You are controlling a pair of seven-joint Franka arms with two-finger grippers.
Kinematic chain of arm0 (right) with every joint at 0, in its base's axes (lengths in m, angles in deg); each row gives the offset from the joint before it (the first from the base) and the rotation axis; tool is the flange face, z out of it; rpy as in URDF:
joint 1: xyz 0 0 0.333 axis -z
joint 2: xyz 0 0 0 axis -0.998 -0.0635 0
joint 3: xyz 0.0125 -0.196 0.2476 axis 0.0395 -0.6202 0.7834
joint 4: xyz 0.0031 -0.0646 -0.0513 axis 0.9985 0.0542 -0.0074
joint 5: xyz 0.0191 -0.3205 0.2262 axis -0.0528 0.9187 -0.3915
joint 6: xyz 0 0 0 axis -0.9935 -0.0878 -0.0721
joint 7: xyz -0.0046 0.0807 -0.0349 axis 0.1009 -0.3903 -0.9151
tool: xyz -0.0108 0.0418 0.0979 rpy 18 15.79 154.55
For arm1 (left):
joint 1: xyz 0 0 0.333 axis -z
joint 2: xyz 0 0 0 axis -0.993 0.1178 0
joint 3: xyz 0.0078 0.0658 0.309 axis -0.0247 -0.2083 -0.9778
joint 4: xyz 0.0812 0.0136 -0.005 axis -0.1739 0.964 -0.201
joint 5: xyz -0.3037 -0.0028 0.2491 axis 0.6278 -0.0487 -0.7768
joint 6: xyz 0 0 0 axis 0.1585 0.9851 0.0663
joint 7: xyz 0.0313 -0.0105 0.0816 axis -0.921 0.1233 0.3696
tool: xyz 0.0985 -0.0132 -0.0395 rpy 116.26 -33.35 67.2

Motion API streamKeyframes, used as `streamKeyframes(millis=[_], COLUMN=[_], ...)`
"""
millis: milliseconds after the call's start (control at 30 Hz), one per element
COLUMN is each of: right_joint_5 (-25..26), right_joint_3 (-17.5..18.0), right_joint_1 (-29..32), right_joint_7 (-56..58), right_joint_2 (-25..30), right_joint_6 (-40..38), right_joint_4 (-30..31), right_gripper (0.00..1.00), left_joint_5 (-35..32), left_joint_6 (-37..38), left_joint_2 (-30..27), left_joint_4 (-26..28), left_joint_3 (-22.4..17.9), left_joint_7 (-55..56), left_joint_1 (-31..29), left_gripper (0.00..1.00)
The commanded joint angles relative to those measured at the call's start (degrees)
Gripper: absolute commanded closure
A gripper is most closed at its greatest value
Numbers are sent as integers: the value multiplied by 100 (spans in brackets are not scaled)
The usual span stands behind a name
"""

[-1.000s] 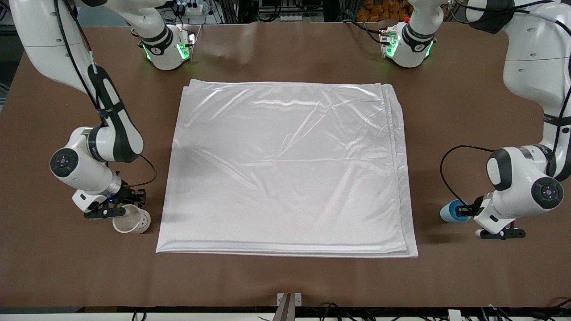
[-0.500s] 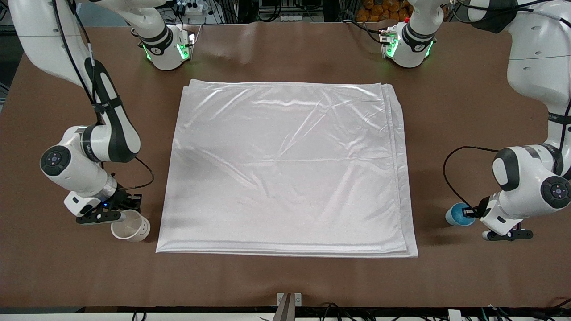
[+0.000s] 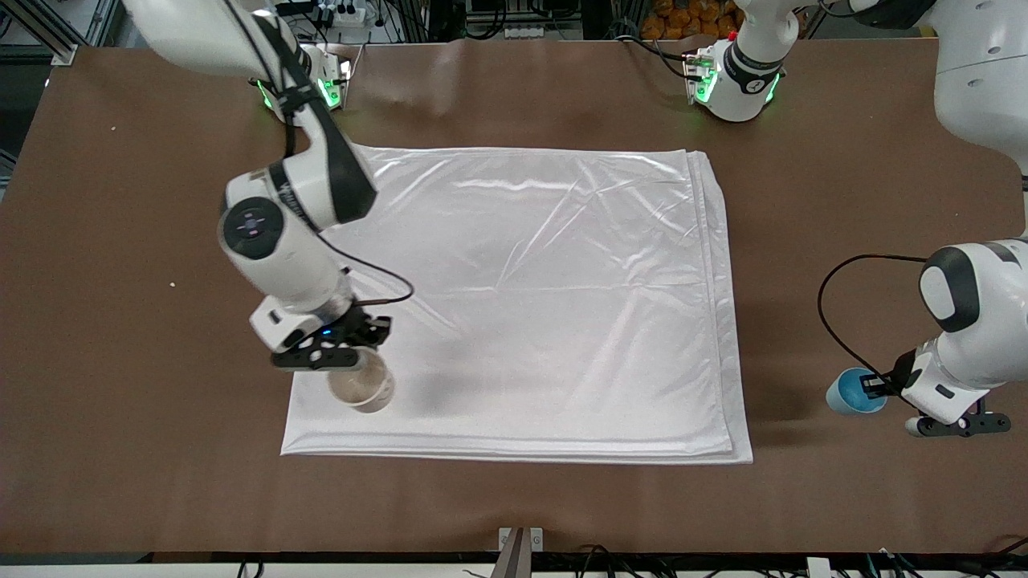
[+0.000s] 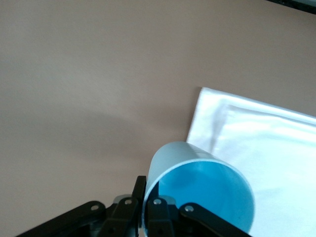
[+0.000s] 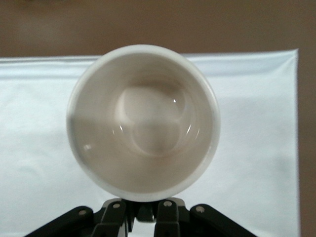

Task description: Place blue cup into white mug on cloth

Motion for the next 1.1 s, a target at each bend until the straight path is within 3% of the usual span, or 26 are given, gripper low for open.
streamKeyframes(millis=[0,233,367,467,500,833,1067], right_joint_5=[37,45,54,63,80,133,362], right_joint_3=[-9,17,17,17,17,-9,87], right_joint_1=[-165,-279,-297,-306,-315,-288,28], right_joint_7=[-211,-220,-237,-246,-246,-202,158], right_joint_2=[-562,-747,-764,-756,-756,-528,385], right_joint_6=[233,295,295,278,269,-239,-1470], right_joint_4=[-453,-541,-541,-541,-541,-533,-471], right_gripper=[100,100,62,22,0,0,0], left_joint_5=[119,119,119,119,119,119,128], left_joint_6=[184,193,202,202,202,474,640], left_joint_2=[-196,-196,-196,-196,-196,-196,-239], left_joint_4=[104,104,113,122,122,104,87], left_joint_3=[-4,-4,-4,-4,-4,-4,4], left_joint_7=[627,1322,1620,1814,1884,2526,2842], left_joint_1=[286,663,839,962,1006,1437,1569], left_gripper=[100,100,100,100,100,100,100])
